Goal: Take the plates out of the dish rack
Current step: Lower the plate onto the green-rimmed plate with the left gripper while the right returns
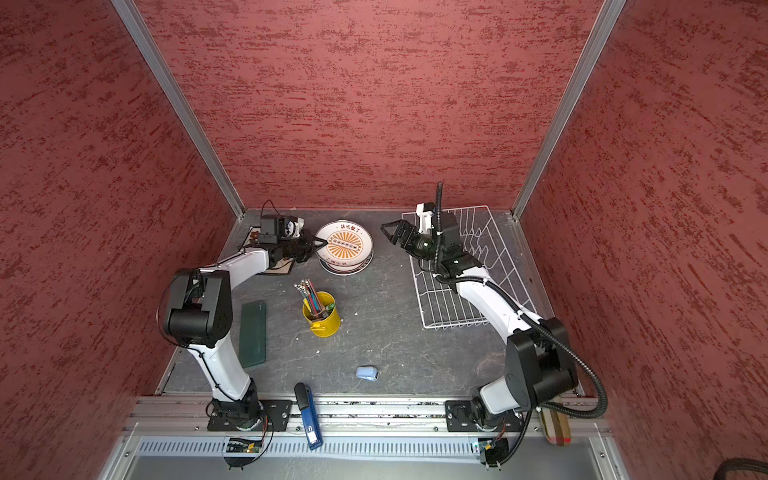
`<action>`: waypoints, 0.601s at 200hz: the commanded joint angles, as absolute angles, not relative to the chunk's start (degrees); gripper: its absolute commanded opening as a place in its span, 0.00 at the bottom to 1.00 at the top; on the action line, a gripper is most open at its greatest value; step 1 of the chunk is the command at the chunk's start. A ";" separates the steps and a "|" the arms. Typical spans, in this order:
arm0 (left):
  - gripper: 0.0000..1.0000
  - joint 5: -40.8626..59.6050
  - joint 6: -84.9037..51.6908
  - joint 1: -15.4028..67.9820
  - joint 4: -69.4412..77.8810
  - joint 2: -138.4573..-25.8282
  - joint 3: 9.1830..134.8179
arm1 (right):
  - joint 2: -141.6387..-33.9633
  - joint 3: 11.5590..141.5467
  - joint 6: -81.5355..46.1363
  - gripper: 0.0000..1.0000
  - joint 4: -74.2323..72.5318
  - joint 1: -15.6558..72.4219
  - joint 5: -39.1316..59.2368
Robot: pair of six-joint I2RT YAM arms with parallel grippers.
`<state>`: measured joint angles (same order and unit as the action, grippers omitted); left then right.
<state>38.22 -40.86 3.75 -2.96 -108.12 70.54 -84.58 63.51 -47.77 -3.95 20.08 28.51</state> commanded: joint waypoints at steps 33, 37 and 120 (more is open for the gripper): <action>0.00 38.24 -39.59 3.38 -0.85 -111.68 73.59 | -80.65 61.92 -46.16 0.99 -2.29 19.64 25.94; 0.00 38.19 -39.51 3.42 -0.79 -111.85 73.64 | -80.56 61.81 -46.14 0.99 -2.21 19.68 25.84; 0.00 37.45 -38.85 3.43 -1.90 -115.21 75.50 | -79.03 60.90 -45.04 0.99 -0.88 19.60 24.77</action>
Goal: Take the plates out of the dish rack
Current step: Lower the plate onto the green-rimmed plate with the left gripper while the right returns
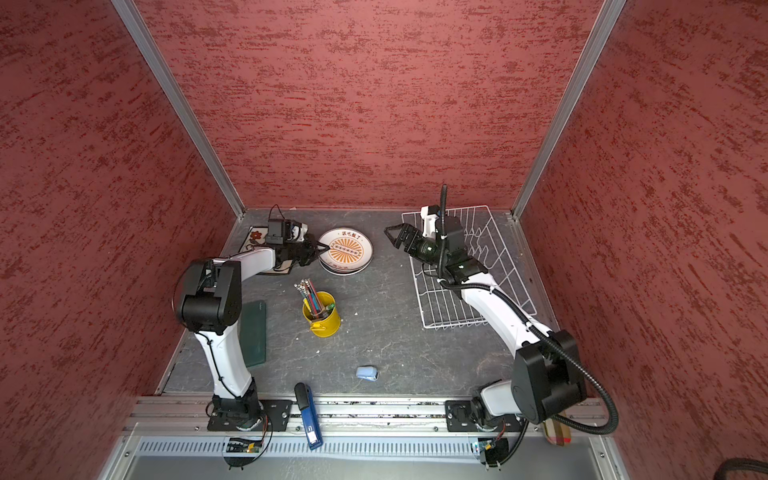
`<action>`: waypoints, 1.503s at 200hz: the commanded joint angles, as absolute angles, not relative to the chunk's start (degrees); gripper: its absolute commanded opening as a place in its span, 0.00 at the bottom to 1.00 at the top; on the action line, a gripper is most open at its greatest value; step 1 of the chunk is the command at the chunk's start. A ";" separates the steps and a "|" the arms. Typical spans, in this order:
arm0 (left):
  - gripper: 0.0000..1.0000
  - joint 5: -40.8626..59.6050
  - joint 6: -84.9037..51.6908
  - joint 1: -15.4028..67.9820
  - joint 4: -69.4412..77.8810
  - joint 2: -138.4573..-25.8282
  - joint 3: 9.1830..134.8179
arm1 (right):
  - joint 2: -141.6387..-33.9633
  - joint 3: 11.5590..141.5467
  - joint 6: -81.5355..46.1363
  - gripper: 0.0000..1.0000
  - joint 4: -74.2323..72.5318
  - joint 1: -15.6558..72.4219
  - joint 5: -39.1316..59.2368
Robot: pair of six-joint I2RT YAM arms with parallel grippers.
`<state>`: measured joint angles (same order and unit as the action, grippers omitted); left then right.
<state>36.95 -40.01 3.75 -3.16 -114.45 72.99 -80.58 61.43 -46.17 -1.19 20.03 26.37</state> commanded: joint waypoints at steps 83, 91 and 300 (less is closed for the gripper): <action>0.00 37.18 -38.57 3.43 -2.22 -117.42 76.11 | -79.28 60.56 -44.91 0.99 -0.81 19.60 24.83; 0.00 37.20 -38.52 3.42 -2.27 -117.51 76.11 | -79.28 60.56 -44.91 0.99 -0.79 19.53 24.87; 0.31 33.87 -36.07 3.20 -9.22 -119.17 78.69 | -78.94 60.91 -44.30 0.99 0.35 19.58 24.52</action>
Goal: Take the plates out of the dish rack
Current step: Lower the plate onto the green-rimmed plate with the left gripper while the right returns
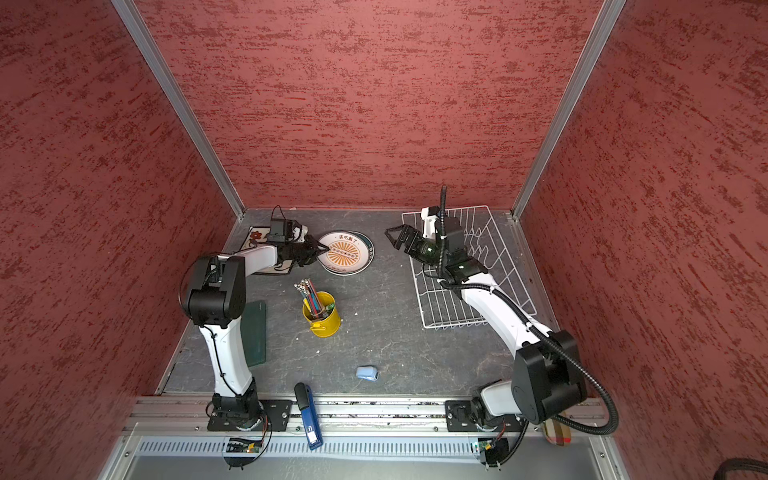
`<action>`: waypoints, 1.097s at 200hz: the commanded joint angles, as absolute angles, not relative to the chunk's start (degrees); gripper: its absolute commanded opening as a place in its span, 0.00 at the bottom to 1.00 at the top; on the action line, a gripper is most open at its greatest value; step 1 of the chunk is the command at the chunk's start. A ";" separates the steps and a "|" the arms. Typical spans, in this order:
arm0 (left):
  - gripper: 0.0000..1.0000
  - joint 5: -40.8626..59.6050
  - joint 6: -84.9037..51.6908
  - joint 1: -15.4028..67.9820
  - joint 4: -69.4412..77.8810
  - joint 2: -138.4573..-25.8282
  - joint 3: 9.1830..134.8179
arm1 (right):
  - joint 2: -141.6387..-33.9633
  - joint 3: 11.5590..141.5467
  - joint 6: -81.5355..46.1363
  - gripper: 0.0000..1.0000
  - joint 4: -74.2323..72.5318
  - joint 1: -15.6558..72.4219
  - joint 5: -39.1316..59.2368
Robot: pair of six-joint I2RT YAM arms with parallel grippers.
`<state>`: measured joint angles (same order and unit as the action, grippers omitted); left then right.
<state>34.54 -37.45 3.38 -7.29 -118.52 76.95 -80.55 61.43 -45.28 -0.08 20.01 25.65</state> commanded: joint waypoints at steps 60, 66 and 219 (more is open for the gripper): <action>0.53 28.95 -31.26 4.31 -18.37 -119.42 83.22 | -78.66 60.73 -44.09 0.99 0.62 19.55 24.26; 0.54 28.38 -30.66 4.48 -19.53 -119.71 83.94 | -78.66 60.66 -44.00 0.99 0.59 19.56 24.26; 0.69 14.96 -20.64 8.35 -37.73 -123.75 96.72 | -78.09 60.91 -42.90 0.99 2.19 19.49 23.30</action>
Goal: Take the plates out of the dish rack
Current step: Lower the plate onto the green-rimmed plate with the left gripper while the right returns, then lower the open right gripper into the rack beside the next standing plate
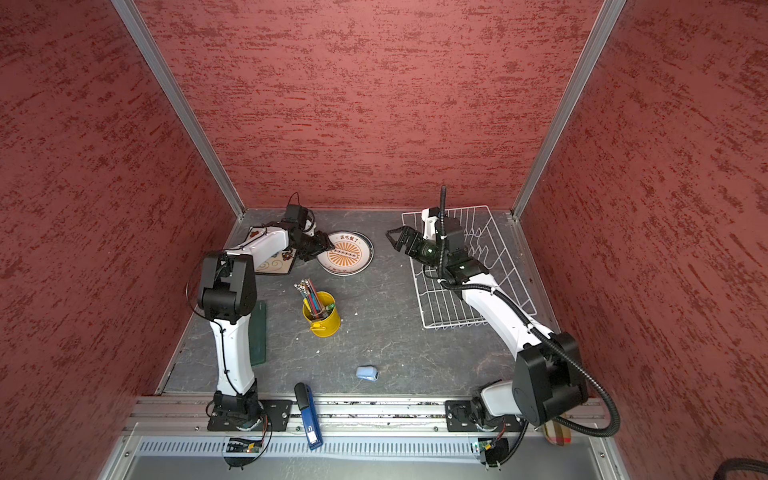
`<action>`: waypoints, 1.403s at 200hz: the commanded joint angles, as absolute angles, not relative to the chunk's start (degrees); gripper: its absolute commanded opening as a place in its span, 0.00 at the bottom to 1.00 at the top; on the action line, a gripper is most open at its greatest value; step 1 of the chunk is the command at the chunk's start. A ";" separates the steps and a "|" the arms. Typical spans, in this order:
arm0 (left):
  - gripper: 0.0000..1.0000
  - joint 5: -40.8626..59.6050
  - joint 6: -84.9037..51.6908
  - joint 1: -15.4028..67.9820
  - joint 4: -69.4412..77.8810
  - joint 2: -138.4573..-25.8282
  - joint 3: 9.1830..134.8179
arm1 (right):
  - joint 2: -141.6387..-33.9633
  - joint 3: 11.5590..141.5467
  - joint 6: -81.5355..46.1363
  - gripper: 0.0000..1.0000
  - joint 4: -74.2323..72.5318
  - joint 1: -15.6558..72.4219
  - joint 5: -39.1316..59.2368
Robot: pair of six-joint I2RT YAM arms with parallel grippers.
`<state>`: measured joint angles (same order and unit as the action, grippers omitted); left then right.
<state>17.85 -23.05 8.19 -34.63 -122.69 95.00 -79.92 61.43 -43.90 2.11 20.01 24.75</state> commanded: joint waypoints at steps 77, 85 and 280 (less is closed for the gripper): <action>0.72 15.03 -18.72 8.34 -41.33 -124.37 99.84 | -77.44 60.47 -42.58 0.99 2.52 19.51 22.85; 0.72 15.80 -18.87 8.34 -41.20 -124.45 99.84 | -77.44 60.47 -42.63 0.99 2.62 19.50 22.85; 0.76 17.06 -15.97 10.80 -34.60 -106.28 92.97 | -86.54 78.78 -15.59 0.99 48.26 21.92 -31.02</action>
